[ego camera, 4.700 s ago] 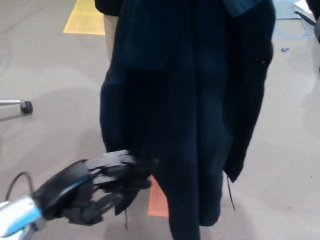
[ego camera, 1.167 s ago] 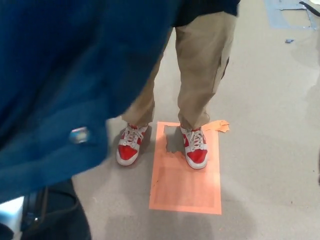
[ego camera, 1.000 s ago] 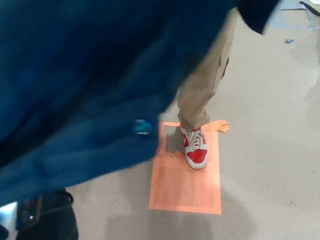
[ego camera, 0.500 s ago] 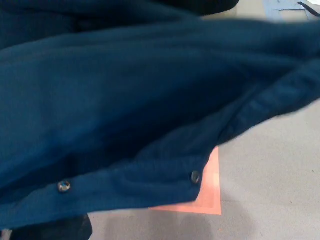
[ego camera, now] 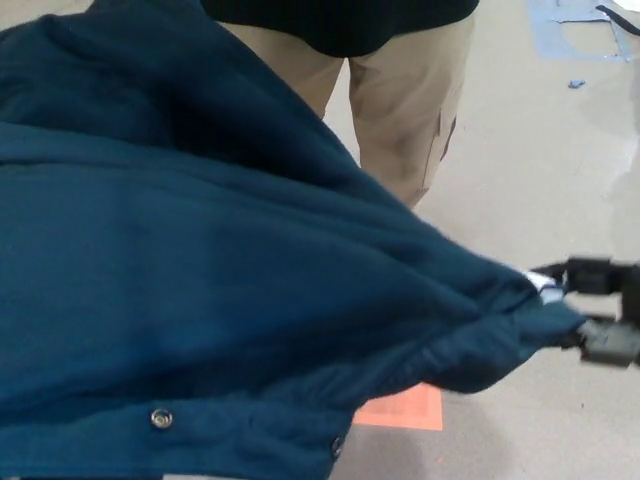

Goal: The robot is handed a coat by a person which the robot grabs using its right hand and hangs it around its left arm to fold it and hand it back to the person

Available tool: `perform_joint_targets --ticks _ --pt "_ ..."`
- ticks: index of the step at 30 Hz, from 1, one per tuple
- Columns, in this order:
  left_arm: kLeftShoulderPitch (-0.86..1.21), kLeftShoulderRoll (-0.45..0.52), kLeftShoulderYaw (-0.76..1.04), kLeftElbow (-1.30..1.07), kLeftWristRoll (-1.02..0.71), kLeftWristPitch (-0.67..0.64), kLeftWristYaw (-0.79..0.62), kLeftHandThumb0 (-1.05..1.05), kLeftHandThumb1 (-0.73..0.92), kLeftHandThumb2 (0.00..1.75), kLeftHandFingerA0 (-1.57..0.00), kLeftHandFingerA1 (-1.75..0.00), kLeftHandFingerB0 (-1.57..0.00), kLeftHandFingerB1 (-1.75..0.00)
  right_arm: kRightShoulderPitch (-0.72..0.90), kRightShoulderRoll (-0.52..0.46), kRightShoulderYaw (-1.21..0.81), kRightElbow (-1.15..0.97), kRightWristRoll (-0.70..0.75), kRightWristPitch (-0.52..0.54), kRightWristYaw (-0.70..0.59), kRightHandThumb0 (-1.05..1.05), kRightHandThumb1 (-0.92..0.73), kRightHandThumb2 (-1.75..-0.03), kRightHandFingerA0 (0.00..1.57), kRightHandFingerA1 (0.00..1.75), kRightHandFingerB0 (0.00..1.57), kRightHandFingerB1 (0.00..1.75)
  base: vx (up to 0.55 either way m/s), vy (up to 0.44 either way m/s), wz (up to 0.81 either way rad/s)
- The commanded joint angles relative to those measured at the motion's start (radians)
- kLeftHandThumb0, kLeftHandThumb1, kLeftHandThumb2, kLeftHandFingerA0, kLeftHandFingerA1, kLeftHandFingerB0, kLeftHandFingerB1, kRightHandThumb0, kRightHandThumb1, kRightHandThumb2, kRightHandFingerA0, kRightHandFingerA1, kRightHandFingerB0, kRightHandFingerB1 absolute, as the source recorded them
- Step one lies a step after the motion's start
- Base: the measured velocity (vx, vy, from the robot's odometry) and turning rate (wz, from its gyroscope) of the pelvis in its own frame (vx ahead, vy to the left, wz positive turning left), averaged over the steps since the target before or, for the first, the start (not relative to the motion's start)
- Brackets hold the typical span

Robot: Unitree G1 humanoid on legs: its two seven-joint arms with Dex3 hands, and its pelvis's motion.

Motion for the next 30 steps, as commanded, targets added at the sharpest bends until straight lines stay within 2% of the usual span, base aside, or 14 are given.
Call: perform_joint_targets --ticks 1,8,9,12,13,15,18,19,20,22,23,27,28,30 --pt "-0.016 0.060 0.002 -0.009 0.007 -0.018 -0.001 -0.80 0.67 1.05 -0.05 -0.40 -0.05 -0.36 -0.034 -0.128 0.166 0.438 -0.201 -0.215 0.053 -0.93 -0.59 -0.90 0.00 0.00 0.00 0.00 0.00 0.000 0.00" --pt "-0.023 0.063 -0.005 -0.014 0.010 -0.029 -0.016 -0.90 0.74 1.07 -0.03 -0.38 -0.02 -0.37 -0.085 -0.122 -0.025 0.612 0.028 -0.222 0.154 -0.88 -0.59 -0.86 0.00 0.00 0.00 0.00 0.00 0.000 0.00" --pt "-0.022 0.062 -0.007 -0.017 0.011 -0.032 -0.019 -0.86 0.71 1.05 -0.09 -0.42 -0.09 -0.41 -0.086 -0.126 -0.076 0.624 0.080 -0.220 0.195 -0.87 -0.63 -0.86 0.00 0.00 0.00 0.01 0.00 0.000 0.00" --pt "-0.019 0.058 -0.009 -0.022 0.009 -0.032 -0.033 -0.92 0.76 1.07 -0.02 -0.38 -0.05 -0.39 -0.112 -0.134 -0.232 0.690 0.220 -0.133 0.314 -0.87 -0.56 -0.84 0.00 0.00 0.00 0.01 0.00 0.000 0.00" --pt "-0.019 0.053 -0.003 -0.025 -0.001 -0.029 -0.040 -0.83 0.70 1.05 -0.05 -0.40 -0.05 -0.40 -0.123 -0.147 -0.314 0.719 0.290 -0.086 0.405 -0.92 -0.56 -0.88 0.00 0.00 0.00 0.00 0.00 0.000 0.00" --pt "-0.018 0.047 -0.003 -0.030 -0.002 -0.027 -0.032 -0.92 0.75 1.05 -0.05 -0.40 -0.06 -0.39 -0.140 -0.174 -0.361 0.753 0.313 -0.062 0.527 -0.95 -0.57 -0.91 0.00 0.00 0.00 0.00 0.00 0.000 0.00" --pt "-0.016 0.045 -0.002 -0.034 -0.003 -0.022 -0.030 -0.77 0.67 1.04 -0.05 -0.41 -0.05 -0.39 -0.153 -0.201 -0.391 0.778 0.318 -0.031 0.639 -0.95 -0.53 -0.89 0.00 0.00 0.00 0.00 0.00 0.000 0.00" --pt "-0.016 0.044 -0.002 -0.034 -0.003 -0.023 -0.030 -0.79 0.86 0.67 -0.13 -0.28 -0.12 -0.27 -0.154 -0.209 -0.395 0.783 0.315 -0.028 0.664 -0.91 -0.48 -0.84 0.00 0.00 0.00 0.00 0.00 0.000 0.00" --pt "-0.016 0.044 -0.002 -0.034 -0.003 -0.024 -0.030 -0.79 0.86 0.67 -0.13 -0.28 -0.12 -0.26 -0.156 -0.213 -0.397 0.788 0.312 -0.027 0.682 -0.91 -0.56 -0.57 0.00 0.00 0.00 0.00 0.00 0.000 0.00" --pt "-0.018 0.047 -0.001 -0.031 -0.003 -0.025 -0.032 -0.80 0.86 0.67 -0.12 -0.26 -0.11 -0.26 -0.161 -0.229 -0.392 0.793 0.293 -0.037 0.720 -0.91 -0.52 -0.56 0.00 0.00 0.00 0.00 0.00 0.000 0.00" --pt "-0.017 0.049 0.000 -0.032 -0.004 -0.026 -0.035 -0.81 0.86 0.67 -0.12 -0.26 -0.12 -0.26 -0.164 -0.230 -0.394 0.795 0.287 -0.038 0.702 -0.86 -0.45 -0.84 0.00 0.00 0.00 0.00 0.00 0.000 0.00" --pt "-0.012 0.051 0.000 -0.034 -0.004 -0.031 -0.042 -0.80 0.86 0.67 -0.12 -0.27 -0.12 -0.26 -0.158 -0.206 -0.412 0.781 0.267 -0.109 0.560 -0.92 -0.67 -0.97 0.00 0.01 0.00 0.00 0.00 0.000 0.00" --pt "-0.006 0.051 -0.005 -0.037 0.000 -0.036 -0.042 -0.80 0.87 0.67 -0.13 -0.28 -0.12 -0.27 -0.150 -0.182 -0.399 0.766 0.233 -0.155 0.441 -0.98 -0.88 -1.13 0.00 0.04 0.00 0.00 0.00 0.000 0.00" --pt "0.002 0.048 -0.009 -0.044 0.003 -0.038 -0.045 -0.80 0.87 0.67 -0.13 -0.28 -0.12 -0.27 -0.135 -0.141 -0.387 0.755 0.188 -0.219 0.295 -0.97 -0.87 -1.12 0.00 0.05 0.00 0.00 0.00 0.000 0.00"
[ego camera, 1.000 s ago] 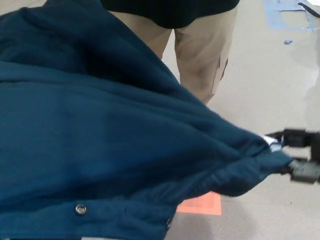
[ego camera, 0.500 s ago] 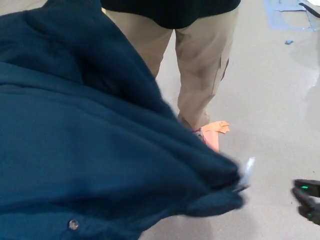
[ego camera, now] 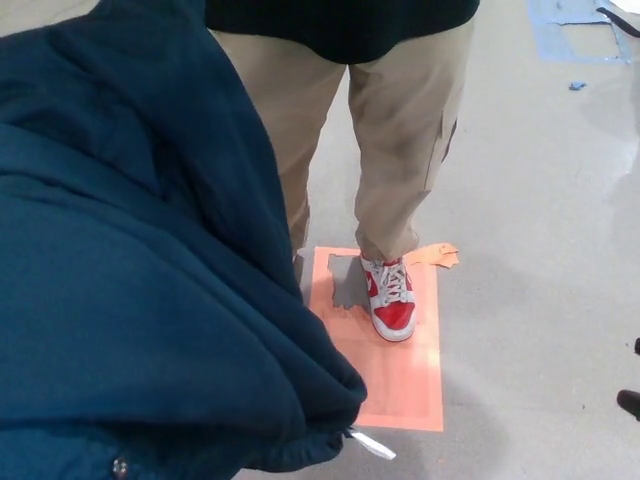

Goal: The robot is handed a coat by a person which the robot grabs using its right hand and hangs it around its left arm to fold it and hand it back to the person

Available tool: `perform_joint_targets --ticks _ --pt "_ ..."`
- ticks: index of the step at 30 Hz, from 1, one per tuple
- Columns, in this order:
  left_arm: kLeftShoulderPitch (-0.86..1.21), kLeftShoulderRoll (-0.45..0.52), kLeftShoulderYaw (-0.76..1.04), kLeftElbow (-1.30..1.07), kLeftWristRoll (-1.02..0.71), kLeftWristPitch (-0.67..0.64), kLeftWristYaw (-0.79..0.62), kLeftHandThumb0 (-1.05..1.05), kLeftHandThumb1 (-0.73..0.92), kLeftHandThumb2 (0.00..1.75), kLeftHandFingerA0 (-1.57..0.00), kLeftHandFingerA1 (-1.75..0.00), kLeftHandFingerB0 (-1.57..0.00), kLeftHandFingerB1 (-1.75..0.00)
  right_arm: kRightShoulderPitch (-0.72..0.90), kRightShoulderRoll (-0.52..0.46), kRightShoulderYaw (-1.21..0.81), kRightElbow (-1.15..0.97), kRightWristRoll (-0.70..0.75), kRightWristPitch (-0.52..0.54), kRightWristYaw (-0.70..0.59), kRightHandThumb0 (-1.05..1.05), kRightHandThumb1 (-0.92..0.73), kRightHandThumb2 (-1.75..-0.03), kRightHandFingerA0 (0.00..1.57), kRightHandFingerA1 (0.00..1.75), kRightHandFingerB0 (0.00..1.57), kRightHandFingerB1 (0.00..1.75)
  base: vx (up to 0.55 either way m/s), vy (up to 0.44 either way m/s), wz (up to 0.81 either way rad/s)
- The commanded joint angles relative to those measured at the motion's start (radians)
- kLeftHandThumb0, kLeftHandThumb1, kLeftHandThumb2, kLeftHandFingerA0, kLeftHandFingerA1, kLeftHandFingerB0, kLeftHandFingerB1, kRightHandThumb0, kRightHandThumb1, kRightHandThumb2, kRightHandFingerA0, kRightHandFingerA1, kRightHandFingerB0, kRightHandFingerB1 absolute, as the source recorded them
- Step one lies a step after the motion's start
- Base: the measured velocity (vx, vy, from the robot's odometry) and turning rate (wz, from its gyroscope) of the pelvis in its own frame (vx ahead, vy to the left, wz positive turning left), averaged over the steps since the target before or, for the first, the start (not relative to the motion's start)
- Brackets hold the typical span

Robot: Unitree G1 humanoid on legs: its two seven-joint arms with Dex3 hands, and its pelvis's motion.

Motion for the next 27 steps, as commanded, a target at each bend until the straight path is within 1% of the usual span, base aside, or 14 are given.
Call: perform_joint_targets --ticks 1,2,3,4,5,6,7,12,14,17,18,25,26,27 --pt "0.006 0.029 -0.005 -0.033 -0.002 -0.037 -0.039 -0.78 0.68 1.05 -0.05 -0.40 -0.05 -0.38 0.020 0.039 -0.015 0.005 -0.010 -0.146 -0.190 -0.95 -0.84 -1.09 0.00 0.04 0.00 0.00 0.00 0.000 0.00" --pt "0.011 0.027 -0.004 -0.037 -0.006 -0.034 -0.045 -0.81 0.86 0.67 -0.13 -0.27 -0.13 -0.27 0.031 0.065 -0.003 -0.002 -0.029 -0.169 -0.250 -0.92 -0.85 -1.08 0.00 0.04 0.00 0.00 0.00 0.000 0.00" --pt "0.014 0.024 -0.002 -0.041 -0.009 -0.031 -0.048 -0.83 0.68 1.02 -0.08 -0.38 -0.08 -0.38 0.038 0.088 0.002 -0.005 -0.038 -0.188 -0.299 -0.89 -0.82 -1.04 0.00 0.02 0.00 0.00 0.00 0.000 0.00" --pt "0.019 0.017 0.001 -0.045 -0.015 -0.027 -0.052 -0.82 0.84 0.67 -0.12 -0.27 -0.12 -0.26 0.048 0.122 0.003 -0.001 -0.046 -0.214 -0.376 -0.82 -0.79 -1.04 0.00 0.08 0.00 0.07 0.00 0.000 0.00" --pt "0.022 0.010 0.003 -0.045 -0.018 -0.028 -0.053 -0.82 0.84 0.67 -0.12 -0.27 -0.12 -0.26 0.053 0.133 0.001 0.003 -0.047 -0.221 -0.401 -0.82 -0.79 -1.04 0.00 0.08 0.00 0.07 0.00 0.000 0.00" --pt "0.030 0.003 0.003 -0.053 -0.021 -0.023 -0.052 -0.79 0.65 1.04 -0.05 -0.38 -0.06 -0.38 0.072 0.160 0.010 0.017 -0.059 -0.259 -0.430 -0.80 -0.81 -1.06 0.00 0.10 0.00 0.09 0.00 0.000 0.00" --pt "0.035 -0.002 0.007 -0.059 -0.027 -0.021 -0.055 -0.82 0.83 0.67 -0.12 -0.26 -0.12 -0.26 0.084 0.181 0.004 0.024 -0.054 -0.289 -0.451 -0.79 -0.80 -1.03 0.00 0.12 0.00 0.09 0.00 0.000 0.00" --pt "0.063 -0.014 0.025 -0.098 -0.055 -0.010 -0.083 -0.81 0.83 0.67 -0.12 -0.26 -0.12 -0.25 0.134 0.264 0.000 0.064 -0.054 -0.339 -0.538 -0.78 -0.72 -1.06 0.00 0.19 0.00 0.16 0.00 0.000 0.00" --pt "0.079 -0.018 0.028 -0.126 -0.061 -0.010 -0.092 -0.80 0.84 0.67 -0.13 -0.25 -0.12 -0.25 0.153 0.269 0.022 0.074 -0.076 -0.351 -0.528 -0.78 -0.90 -0.66 0.00 0.14 0.00 0.11 0.00 0.000 0.00" --pt "0.087 -0.022 0.026 -0.145 -0.063 -0.006 -0.102 -0.80 0.84 0.67 -0.13 -0.25 -0.12 -0.25 0.161 0.267 0.036 0.076 -0.089 -0.368 -0.535 -0.78 -0.90 -0.66 0.00 0.14 0.00 0.11 0.00 0.000 0.00" --pt "0.090 -0.022 0.020 -0.156 -0.058 -0.011 -0.107 -0.85 0.73 0.76 -0.11 -0.28 -0.10 -0.27 0.169 0.265 0.037 0.077 -0.090 -0.387 -0.540 -0.80 -0.72 -1.06 0.00 0.19 0.00 0.17 0.00 0.000 0.00" --pt "0.106 -0.026 0.019 -0.202 -0.061 0.016 -0.113 -0.84 0.73 0.76 -0.10 -0.27 -0.11 -0.27 0.187 0.252 0.056 0.098 -0.092 -0.391 -0.548 -0.78 -0.71 -1.06 0.00 0.20 0.00 0.19 0.00 0.000 0.00" --pt "0.109 -0.028 0.020 -0.206 -0.064 0.018 -0.114 -0.84 0.72 0.76 -0.10 -0.27 -0.10 -0.27 0.190 0.250 0.059 0.100 -0.094 -0.398 -0.546 -0.76 -0.86 -0.68 0.00 0.15 0.00 0.18 0.00 0.000 0.00" --pt "0.111 -0.028 0.020 -0.210 -0.066 0.021 -0.115 -0.84 0.72 0.76 -0.10 -0.27 -0.10 -0.27 0.190 0.249 0.060 0.101 -0.095 -0.402 -0.546 -0.76 -0.86 -0.68 0.00 0.15 0.00 0.18 0.00 0.000 0.00"
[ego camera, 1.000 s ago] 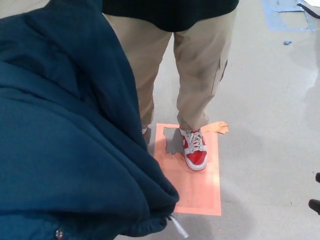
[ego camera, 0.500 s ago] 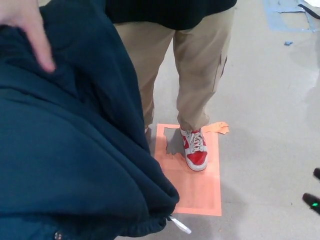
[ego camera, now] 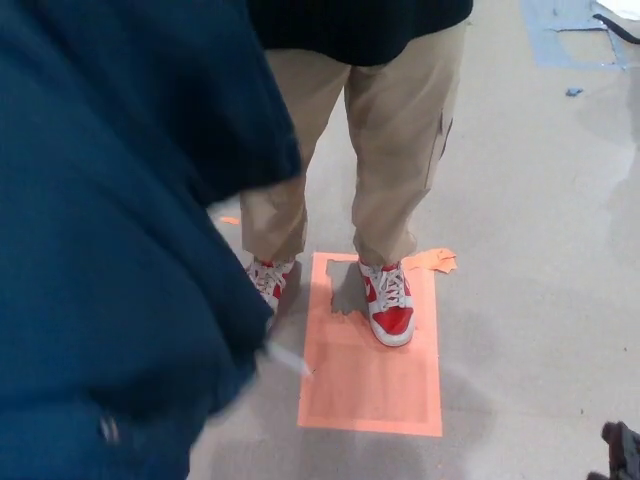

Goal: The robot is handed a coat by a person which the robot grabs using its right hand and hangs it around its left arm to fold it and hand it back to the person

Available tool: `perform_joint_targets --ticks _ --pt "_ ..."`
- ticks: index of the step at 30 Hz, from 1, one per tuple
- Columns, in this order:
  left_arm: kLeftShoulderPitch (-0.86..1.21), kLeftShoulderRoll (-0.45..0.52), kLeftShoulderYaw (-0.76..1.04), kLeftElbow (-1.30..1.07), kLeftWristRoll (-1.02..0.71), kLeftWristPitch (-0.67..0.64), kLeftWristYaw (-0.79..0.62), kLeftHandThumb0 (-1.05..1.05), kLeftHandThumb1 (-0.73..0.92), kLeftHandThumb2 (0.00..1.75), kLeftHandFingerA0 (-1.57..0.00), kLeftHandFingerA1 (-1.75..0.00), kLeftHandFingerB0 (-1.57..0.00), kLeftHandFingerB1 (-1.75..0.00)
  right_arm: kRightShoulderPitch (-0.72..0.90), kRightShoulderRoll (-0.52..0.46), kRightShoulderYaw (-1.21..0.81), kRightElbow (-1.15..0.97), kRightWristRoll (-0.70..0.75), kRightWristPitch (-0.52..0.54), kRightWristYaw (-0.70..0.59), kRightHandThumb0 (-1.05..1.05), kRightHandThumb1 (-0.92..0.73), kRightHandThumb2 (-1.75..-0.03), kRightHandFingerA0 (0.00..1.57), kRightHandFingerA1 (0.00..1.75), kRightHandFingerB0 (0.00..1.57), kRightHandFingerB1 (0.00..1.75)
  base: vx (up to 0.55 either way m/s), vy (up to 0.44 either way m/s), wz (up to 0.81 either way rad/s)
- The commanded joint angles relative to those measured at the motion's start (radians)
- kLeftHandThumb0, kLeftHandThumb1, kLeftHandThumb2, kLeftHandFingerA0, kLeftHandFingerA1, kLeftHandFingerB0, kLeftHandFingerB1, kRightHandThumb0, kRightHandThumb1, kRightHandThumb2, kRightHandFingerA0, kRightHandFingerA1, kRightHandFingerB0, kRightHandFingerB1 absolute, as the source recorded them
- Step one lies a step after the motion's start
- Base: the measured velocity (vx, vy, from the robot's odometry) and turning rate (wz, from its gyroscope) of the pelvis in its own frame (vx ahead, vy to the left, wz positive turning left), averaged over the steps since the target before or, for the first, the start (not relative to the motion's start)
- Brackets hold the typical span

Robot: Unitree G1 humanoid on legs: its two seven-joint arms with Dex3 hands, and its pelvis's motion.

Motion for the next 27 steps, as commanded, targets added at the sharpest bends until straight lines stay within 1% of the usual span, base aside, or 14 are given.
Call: perform_joint_targets --ticks 1,6,7,9,10,13,14,15,16,19,21,23,24,27 --pt "0.038 -0.004 0.008 -0.035 -0.038 0.018 -0.034 -0.83 0.72 0.76 -0.10 -0.27 -0.10 -0.26 0.025 -0.012 0.003 0.016 -0.023 -0.090 -0.080 -0.81 -0.67 -0.88 0.01 0.16 0.00 0.17 0.00 0.000 0.00" --pt "0.044 0.004 -0.006 -0.042 -0.028 0.007 -0.030 -0.83 0.73 0.77 -0.10 -0.28 -0.09 -0.26 0.020 -0.012 0.002 0.019 -0.018 -0.094 -0.073 -0.78 -0.69 -0.89 0.00 0.17 0.00 0.15 0.00 0.000 0.00" --pt "0.043 0.005 -0.005 -0.039 -0.029 0.005 -0.030 -0.83 0.73 0.77 -0.11 -0.28 -0.09 -0.26 0.018 -0.011 0.002 0.020 -0.017 -0.090 -0.074 -0.76 -0.70 -1.06 0.00 0.22 0.00 0.19 0.00 0.000 0.00" --pt "0.041 0.004 -0.002 -0.039 -0.033 0.010 -0.026 -0.83 0.73 0.75 -0.11 -0.29 -0.10 -0.27 0.015 -0.012 0.002 0.023 -0.016 -0.084 -0.074 -0.78 -0.71 -1.06 0.00 0.20 0.00 0.18 0.00 0.000 0.00" --pt "0.043 0.005 -0.003 -0.039 -0.032 0.009 -0.025 -0.78 0.67 1.04 -0.05 -0.40 -0.05 -0.37 0.016 -0.013 0.002 0.023 -0.015 -0.084 -0.070 -0.80 -0.72 -1.06 0.00 0.19 0.00 0.16 0.00 0.000 0.00" --pt "0.051 0.009 -0.009 -0.046 -0.027 0.008 -0.026 -0.81 0.69 1.05 -0.04 -0.39 -0.04 -0.36 0.016 -0.014 0.001 0.029 -0.013 -0.076 -0.068 -0.83 -0.73 -1.06 0.00 0.18 0.00 0.14 0.00 0.000 0.00" --pt "0.060 0.011 -0.009 -0.049 -0.029 0.002 -0.032 -0.80 0.86 0.67 -0.13 -0.27 -0.12 -0.26 0.019 -0.012 -0.002 0.028 -0.009 -0.076 -0.067 -0.83 -0.73 -1.05 0.00 0.18 0.00 0.13 0.00 0.000 0.00" --pt "0.076 0.010 -0.011 -0.061 -0.028 -0.008 -0.030 -0.76 0.67 1.05 -0.05 -0.41 -0.05 -0.37 0.021 -0.013 -0.006 0.029 -0.004 -0.071 -0.060 -0.85 -0.73 -1.05 0.00 0.16 0.00 0.12 0.00 0.000 0.00" --pt "0.086 0.009 -0.009 -0.070 -0.032 -0.010 -0.034 -0.78 0.86 0.67 -0.12 -0.27 -0.12 -0.25 0.020 -0.014 -0.006 0.030 -0.004 -0.066 -0.057 -0.85 -0.72 -1.05 0.00 0.18 0.00 0.12 0.00 0.000 0.00" --pt "0.121 0.009 -0.002 -0.104 -0.049 0.006 -0.049 -0.85 0.72 0.77 -0.10 -0.27 -0.10 -0.28 0.021 -0.013 -0.004 0.032 -0.008 -0.063 -0.062 -0.84 -0.72 -1.04 0.00 0.20 0.00 0.13 0.00 0.000 0.00" --pt "0.154 0.013 -0.003 -0.138 -0.051 0.007 -0.058 -0.81 0.85 0.67 -0.12 -0.26 -0.12 -0.25 0.022 -0.013 -0.007 0.033 -0.003 -0.061 -0.056 -0.84 -0.71 -1.04 0.01 0.22 0.00 0.13 0.00 0.000 0.00" --pt "0.205 0.014 0.008 -0.180 -0.071 0.014 -0.075 -0.83 0.73 0.76 -0.10 -0.28 -0.10 -0.26 0.019 -0.016 -0.011 0.035 -0.001 -0.054 -0.057 -0.87 -0.72 -1.02 0.05 0.23 0.04 0.12 0.00 0.000 0.00" --pt "0.237 0.014 0.013 -0.207 -0.082 0.016 -0.083 -0.78 0.84 0.67 -0.12 -0.26 -0.10 -0.24 0.020 -0.018 -0.010 0.035 -0.004 -0.056 -0.056 -0.85 -0.72 -1.03 0.04 0.22 0.03 0.13 0.00 0.000 0.00" --pt "0.305 0.016 0.021 -0.253 -0.094 -0.015 -0.093 -0.78 0.84 0.67 -0.12 -0.26 -0.09 -0.24 0.020 -0.019 -0.014 0.036 -0.002 -0.057 -0.053 -0.88 -0.71 -1.01 0.07 0.24 0.07 0.13 0.00 0.000 0.00"
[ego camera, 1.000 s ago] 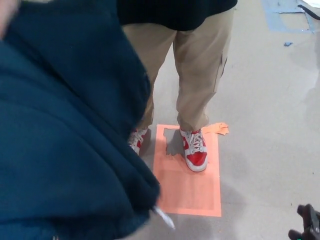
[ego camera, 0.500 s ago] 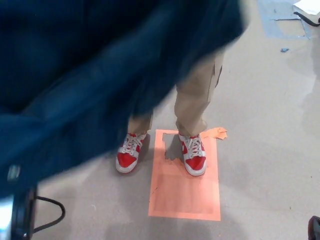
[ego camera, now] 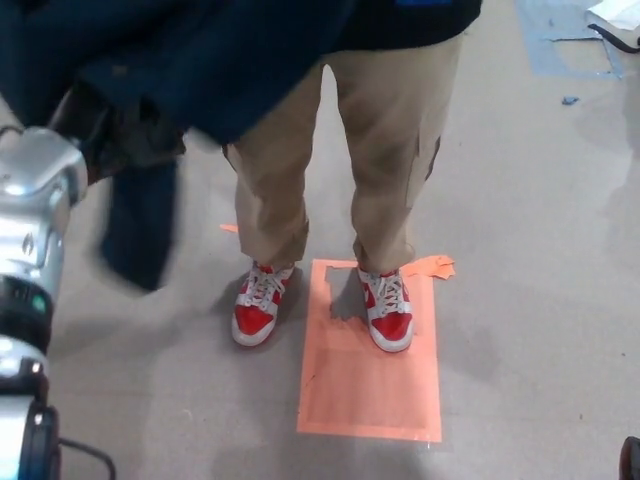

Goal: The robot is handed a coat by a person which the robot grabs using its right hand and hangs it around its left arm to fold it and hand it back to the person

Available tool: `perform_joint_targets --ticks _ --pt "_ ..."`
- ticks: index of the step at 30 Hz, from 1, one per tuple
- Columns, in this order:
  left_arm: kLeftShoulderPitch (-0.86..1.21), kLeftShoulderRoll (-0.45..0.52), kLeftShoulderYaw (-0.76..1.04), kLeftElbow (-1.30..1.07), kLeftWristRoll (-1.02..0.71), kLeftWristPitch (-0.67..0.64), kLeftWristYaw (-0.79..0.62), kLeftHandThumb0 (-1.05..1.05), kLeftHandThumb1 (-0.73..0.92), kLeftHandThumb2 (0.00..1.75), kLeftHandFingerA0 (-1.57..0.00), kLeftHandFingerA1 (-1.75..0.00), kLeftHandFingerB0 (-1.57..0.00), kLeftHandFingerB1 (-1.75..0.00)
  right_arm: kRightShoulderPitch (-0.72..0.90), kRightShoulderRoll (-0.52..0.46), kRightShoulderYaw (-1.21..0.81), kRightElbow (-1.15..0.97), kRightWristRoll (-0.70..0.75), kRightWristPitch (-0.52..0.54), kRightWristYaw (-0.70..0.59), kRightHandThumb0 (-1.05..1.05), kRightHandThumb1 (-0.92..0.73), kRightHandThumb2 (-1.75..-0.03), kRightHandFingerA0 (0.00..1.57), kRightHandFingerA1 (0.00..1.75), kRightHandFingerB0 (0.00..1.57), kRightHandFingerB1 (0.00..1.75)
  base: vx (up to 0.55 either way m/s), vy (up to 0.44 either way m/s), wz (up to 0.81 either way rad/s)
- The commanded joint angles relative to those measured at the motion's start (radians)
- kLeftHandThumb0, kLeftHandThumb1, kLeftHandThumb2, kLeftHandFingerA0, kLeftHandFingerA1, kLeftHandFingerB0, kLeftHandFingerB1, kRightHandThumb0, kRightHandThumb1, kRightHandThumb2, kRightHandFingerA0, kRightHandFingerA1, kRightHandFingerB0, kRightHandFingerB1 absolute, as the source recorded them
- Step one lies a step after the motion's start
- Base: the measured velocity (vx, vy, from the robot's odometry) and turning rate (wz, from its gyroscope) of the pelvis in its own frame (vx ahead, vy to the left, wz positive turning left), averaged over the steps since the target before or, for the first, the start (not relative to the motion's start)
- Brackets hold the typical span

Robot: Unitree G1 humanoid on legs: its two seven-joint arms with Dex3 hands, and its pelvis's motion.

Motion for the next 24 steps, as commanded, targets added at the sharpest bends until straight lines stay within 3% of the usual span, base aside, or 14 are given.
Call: perform_joint_targets --ticks 1,4,5,9,10,13,14,16,23,24 --pt "0.123 0.021 0.020 -0.087 -0.049 -0.029 -0.043 -0.76 0.85 0.68 -0.11 -0.26 -0.08 -0.24 0.004 -0.018 -0.009 0.005 0.006 0.010 0.005 -0.88 -0.72 -1.02 0.06 0.23 0.05 0.13 0.00 0.000 0.00" --pt "0.208 0.033 0.033 -0.149 -0.064 -0.049 -0.057 -0.75 0.85 0.66 -0.10 -0.28 -0.06 -0.27 -0.005 -0.018 -0.009 0.005 0.006 0.018 0.010 -0.87 -0.71 -1.01 0.06 0.22 0.05 0.13 0.00 0.000 0.00" --pt "0.250 0.034 0.051 -0.160 -0.084 -0.060 -0.065 -0.72 0.67 1.04 -0.03 -0.36 -0.02 -0.32 -0.012 -0.019 -0.014 0.005 0.011 0.022 0.011 -0.85 -0.71 -1.02 0.03 0.21 0.03 0.14 0.00 0.000 0.00" --pt "0.355 0.045 0.078 -0.191 -0.098 -0.075 -0.076 -0.73 0.68 1.05 -0.03 -0.36 -0.02 -0.31 -0.016 -0.019 -0.020 0.005 0.014 0.019 0.019 -0.83 -0.70 -1.00 0.03 0.22 0.03 0.14 0.00 0.000 0.00" --pt "0.383 0.050 0.081 -0.196 -0.090 -0.082 -0.065 -0.75 0.86 0.68 -0.11 -0.26 -0.08 -0.24 -0.016 -0.019 -0.026 0.005 0.020 0.019 0.021 -0.84 -0.70 -1.00 0.04 0.21 0.04 0.14 0.00 0.000 0.00" --pt "0.457 0.052 0.110 -0.176 -0.100 -0.121 -0.063 -0.74 0.86 0.67 -0.12 -0.28 -0.10 -0.26 -0.017 -0.019 -0.032 0.007 0.020 0.026 0.020 -0.85 -0.68 -0.98 0.06 0.23 0.06 0.15 0.00 0.000 0.00" --pt "0.476 0.052 0.120 -0.168 -0.105 -0.132 -0.064 -0.73 0.67 1.03 -0.04 -0.41 -0.04 -0.36 -0.020 -0.019 -0.032 0.007 0.019 0.026 0.017 -0.86 -0.69 -0.98 0.06 0.23 0.06 0.15 0.00 0.000 0.00" --pt "0.526 0.064 0.129 -0.142 -0.095 -0.172 -0.067 -0.71 0.69 1.04 -0.04 -0.41 -0.04 -0.35 -0.021 -0.016 -0.037 0.005 0.020 0.026 0.017 -0.86 -0.68 -0.97 0.07 0.23 0.06 0.15 0.00 0.000 0.00" --pt "0.593 0.083 0.161 0.022 -0.103 -0.257 -0.090 -0.71 0.68 1.03 -0.04 -0.39 -0.04 -0.36 -0.027 -0.021 -0.019 0.005 0.004 0.044 -0.001 -0.86 -0.69 -1.00 0.07 0.25 0.07 0.16 0.00 0.000 0.00" --pt "0.614 0.094 0.150 0.061 -0.073 -0.284 -0.067 -0.76 0.88 0.68 -0.11 -0.26 -0.11 -0.26 -0.024 -0.020 -0.028 0.005 0.015 0.048 0.008 -0.85 -0.68 -0.98 0.08 0.26 0.07 0.17 0.00 0.000 0.00"
